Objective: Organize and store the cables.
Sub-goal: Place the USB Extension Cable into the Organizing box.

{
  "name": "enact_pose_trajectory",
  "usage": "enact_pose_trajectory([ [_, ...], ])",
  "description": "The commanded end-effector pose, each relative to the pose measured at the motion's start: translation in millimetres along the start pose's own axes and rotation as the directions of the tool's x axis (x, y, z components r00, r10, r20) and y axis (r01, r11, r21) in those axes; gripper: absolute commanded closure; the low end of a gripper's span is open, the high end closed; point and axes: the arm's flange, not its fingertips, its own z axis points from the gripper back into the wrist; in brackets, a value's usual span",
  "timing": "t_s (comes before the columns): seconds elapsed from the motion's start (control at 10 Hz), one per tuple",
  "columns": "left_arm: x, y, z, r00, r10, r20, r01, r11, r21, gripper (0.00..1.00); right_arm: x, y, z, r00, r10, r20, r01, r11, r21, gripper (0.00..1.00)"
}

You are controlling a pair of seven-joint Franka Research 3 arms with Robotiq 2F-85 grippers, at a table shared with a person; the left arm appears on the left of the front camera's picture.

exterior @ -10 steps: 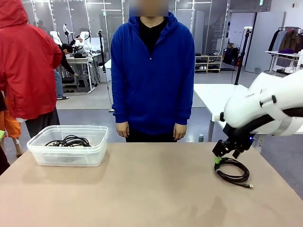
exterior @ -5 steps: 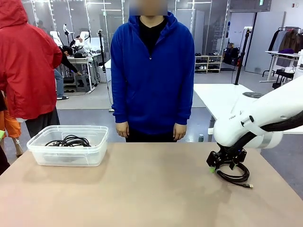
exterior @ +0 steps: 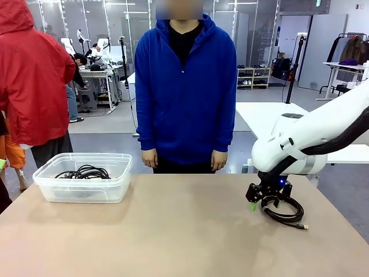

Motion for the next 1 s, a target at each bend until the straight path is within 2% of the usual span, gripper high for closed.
enact_pose_trajectory([
  [0.0,2.4,-1.2,-1.7,1.0,0.014,0.026,-0.014,1.0,0.012,0.0,11.3,8.2,-11.8,0.999,-0.03,-0.023,0.03,1.0,-0.006,0.0],
  [0.2,2.4,-1.2,-1.7,1.0,0.014,0.026,-0.014,1.0,0.012,0.0,10.8,7.8,-18.5,0.999,-0.039,-0.028,0.039,0.999,0.002,0.0],
  [0.3,2.4,-1.2,-1.7,1.0,0.014,0.026,-0.014,1.0,0.012,0.0,8.7,6.4,-17.7,0.999,-0.04,-0.032,0.04,0.999,0.003,0.39],
  [0.4,2.4,-1.2,-1.7,1.0,0.014,0.026,-0.014,1.0,0.012,0.0,7.2,4.9,-17.2,0.998,-0.045,-0.035,0.045,0.999,0.003,0.6],
  [0.5,2.4,-1.2,-1.7,1.0,0.014,0.026,-0.014,1.0,0.012,0.0,6.2,3.7,-15.6,0.998,-0.046,-0.034,0.046,0.999,0.004,0.99],
  [0.8,2.4,-1.2,-1.7,1.0,0.014,0.026,-0.014,1.0,0.012,0.0,7.4,6.5,-15.5,0.998,-0.058,-0.038,0.057,0.998,-0.021,1.0],
  [0.9,2.4,-1.2,-1.7,1.0,0.014,0.026,-0.014,1.0,0.012,0.0,8.0,7.2,-13.3,0.997,-0.062,-0.037,0.061,0.998,-0.03,0.97],
])
